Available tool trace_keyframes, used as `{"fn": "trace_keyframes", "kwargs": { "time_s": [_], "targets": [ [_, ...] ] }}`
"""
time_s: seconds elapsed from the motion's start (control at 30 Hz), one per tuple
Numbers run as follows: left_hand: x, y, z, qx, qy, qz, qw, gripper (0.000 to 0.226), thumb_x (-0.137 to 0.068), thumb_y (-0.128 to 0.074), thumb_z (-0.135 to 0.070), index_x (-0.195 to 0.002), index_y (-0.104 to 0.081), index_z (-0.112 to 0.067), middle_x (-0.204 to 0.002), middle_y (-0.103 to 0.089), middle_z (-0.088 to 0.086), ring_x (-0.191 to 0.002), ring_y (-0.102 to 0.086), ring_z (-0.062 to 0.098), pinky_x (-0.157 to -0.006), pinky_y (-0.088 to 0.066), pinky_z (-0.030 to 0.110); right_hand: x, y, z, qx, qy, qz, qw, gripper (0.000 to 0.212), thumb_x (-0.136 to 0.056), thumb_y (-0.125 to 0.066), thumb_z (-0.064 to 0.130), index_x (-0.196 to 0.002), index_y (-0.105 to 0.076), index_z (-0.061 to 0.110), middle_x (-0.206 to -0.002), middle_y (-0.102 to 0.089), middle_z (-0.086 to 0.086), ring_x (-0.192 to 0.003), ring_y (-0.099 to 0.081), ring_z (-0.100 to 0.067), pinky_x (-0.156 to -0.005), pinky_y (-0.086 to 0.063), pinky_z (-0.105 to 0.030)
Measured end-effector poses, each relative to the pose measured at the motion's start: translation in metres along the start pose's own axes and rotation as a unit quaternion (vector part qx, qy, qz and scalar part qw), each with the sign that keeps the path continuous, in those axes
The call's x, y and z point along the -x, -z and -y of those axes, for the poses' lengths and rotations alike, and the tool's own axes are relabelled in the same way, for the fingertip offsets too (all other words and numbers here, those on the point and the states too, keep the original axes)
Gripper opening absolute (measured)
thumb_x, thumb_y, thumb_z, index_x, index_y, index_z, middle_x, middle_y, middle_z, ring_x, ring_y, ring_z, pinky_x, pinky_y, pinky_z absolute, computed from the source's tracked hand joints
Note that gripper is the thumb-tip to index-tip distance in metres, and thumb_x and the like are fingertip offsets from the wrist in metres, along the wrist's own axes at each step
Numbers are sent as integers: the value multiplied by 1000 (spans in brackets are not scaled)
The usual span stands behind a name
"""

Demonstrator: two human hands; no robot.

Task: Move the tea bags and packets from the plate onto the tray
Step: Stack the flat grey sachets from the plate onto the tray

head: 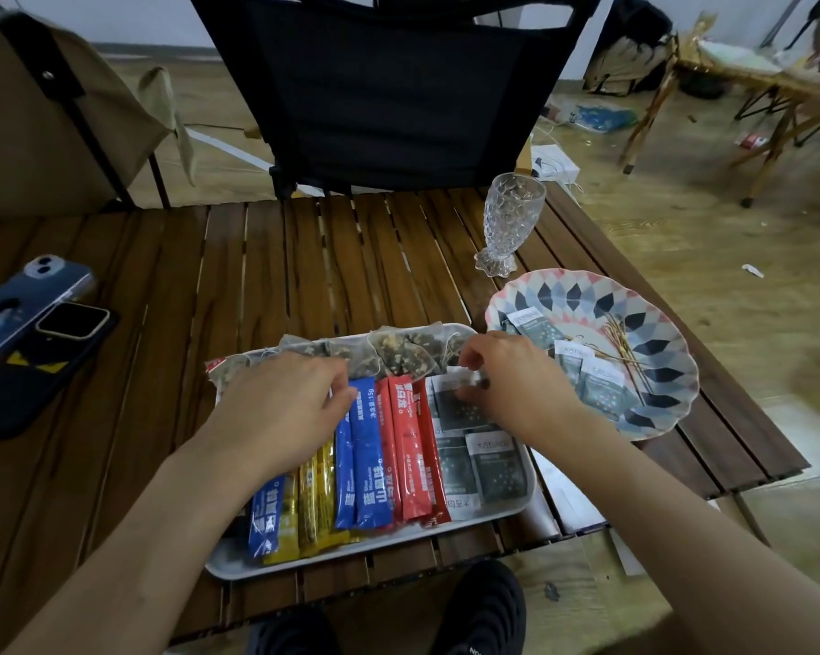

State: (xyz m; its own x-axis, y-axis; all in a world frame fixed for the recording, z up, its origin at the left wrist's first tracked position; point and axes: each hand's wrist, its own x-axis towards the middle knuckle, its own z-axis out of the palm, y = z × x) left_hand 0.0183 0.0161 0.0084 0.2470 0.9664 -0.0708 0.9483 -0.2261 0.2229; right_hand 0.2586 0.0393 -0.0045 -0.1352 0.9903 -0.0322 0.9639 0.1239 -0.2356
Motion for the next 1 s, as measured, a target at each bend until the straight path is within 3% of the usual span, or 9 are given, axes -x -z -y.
{"fn": "trace_keyframes", "kwargs": {
  "time_s": [0.37, 0.57, 0.8, 0.9, 1.0],
  "targets": [
    [0, 0, -1, -5, -6, -2, 1000, 17, -99, -47, -53, -94, -52, -38, -91, -63, -16, -85, -59, 1, -67, -46, 20, 6, 1, 1, 10, 38, 19, 999, 18, -91, -67, 37, -107, -72, 29, -111, -63, 6, -91, -64, -14, -78, -57, -31],
    [0, 0, 0, -6, -5, -7, 1000, 17, -99, -47, -53, -94, -53, -38, -86, -62, -17, -84, -59, 1, -70, -50, 22, 5, 35, -42, -46, -51, -22, 997, 13, -91, -67, 28, -103, -73, 25, -99, -70, 9, -90, -66, -13, -83, -56, -32],
    [-5, -1, -3, 0, 0, -2, 1000, 19, -98, -47, -56, -96, -54, -38, -89, -64, -17, -85, -62, 0, -71, -54, 22, 17, 57, -125, -3, -196, 96, 976, 54, -76, -79, 49, -117, -68, 15, -108, -69, 0, -96, -62, -17, -79, -46, -28],
    [-7, -2, -4, -6, 0, -4, 1000, 21, -97, -47, -57, -93, -54, -37, -87, -65, -16, -82, -63, 0, -72, -56, 25, 19, 57, -135, 5, -214, 128, 968, 66, -69, -80, 60, -118, -66, 17, -104, -67, 2, -94, -60, -17, -76, -44, -29],
    [-8, -3, -6, -19, -2, -3, 1000, 21, -97, -46, -57, -92, -53, -37, -86, -66, -15, -81, -63, 0, -72, -57, 26, 16, 51, -135, -4, -216, 130, 968, 71, -64, -83, 60, -120, -65, 19, -109, -68, 0, -102, -60, -21, -86, -49, -33]
  ]
}}
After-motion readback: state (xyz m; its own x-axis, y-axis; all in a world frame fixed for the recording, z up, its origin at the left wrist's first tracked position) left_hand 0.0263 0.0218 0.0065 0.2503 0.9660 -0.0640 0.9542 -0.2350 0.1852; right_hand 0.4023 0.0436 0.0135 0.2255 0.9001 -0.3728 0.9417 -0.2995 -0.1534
